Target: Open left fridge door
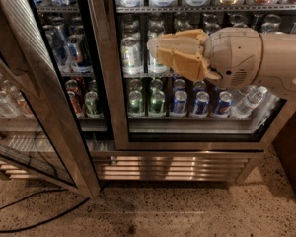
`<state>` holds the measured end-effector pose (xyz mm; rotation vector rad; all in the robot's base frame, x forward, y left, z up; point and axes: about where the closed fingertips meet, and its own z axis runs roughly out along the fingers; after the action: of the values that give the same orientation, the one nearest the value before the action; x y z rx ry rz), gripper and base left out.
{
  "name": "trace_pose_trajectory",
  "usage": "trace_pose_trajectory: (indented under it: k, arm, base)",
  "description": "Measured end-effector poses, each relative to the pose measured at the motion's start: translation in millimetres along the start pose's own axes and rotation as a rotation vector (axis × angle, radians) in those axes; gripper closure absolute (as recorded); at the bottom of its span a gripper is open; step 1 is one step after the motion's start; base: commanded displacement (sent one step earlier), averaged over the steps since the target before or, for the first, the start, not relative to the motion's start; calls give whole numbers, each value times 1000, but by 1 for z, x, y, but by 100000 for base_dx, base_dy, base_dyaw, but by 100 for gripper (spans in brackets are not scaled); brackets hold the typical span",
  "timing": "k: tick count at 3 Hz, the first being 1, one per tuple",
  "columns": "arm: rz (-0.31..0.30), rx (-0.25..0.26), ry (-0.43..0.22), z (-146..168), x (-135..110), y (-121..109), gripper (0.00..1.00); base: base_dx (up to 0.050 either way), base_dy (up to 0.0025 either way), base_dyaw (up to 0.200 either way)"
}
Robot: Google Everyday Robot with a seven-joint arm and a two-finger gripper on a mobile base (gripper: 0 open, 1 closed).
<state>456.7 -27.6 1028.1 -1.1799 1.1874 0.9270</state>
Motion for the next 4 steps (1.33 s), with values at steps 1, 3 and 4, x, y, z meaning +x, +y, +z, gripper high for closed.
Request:
trace_pose_trajectory:
  k: [1, 3, 4]
  arm:
    - [0, 0, 0, 0, 0, 0, 100]
    - [0, 0, 0, 0, 0, 0, 100]
    - [0, 0, 0, 0, 0, 0, 100]
  base:
    - [12, -16, -19234]
    - [-2501, -2, 9999]
    - [-4, 3, 19756]
